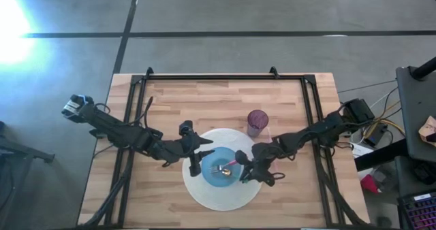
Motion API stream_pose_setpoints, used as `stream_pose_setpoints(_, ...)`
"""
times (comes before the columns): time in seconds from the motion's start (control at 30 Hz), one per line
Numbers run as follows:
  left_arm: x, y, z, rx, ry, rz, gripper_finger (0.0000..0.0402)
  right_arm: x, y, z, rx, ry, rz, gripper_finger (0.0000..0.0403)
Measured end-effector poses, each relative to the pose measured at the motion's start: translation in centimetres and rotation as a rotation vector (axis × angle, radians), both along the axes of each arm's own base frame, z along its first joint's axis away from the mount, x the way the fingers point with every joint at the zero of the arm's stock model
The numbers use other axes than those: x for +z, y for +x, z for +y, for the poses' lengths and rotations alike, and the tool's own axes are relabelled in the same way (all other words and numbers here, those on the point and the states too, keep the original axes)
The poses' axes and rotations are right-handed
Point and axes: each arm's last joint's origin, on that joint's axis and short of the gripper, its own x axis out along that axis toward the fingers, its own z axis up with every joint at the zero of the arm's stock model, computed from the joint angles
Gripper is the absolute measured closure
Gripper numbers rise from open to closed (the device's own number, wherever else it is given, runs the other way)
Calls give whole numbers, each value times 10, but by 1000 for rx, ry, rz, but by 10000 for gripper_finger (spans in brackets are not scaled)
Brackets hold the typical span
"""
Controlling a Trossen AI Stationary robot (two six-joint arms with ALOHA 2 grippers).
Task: Pick & Place Utensil
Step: Put the green spoon into the blue bowl
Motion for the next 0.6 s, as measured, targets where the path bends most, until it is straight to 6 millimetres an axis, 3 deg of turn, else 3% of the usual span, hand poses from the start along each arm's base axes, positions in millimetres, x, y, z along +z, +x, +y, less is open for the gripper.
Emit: stream_pose_setpoints(0.6,0,0,0,-1,0,1,250,1,0,0,-36,45,28,260)
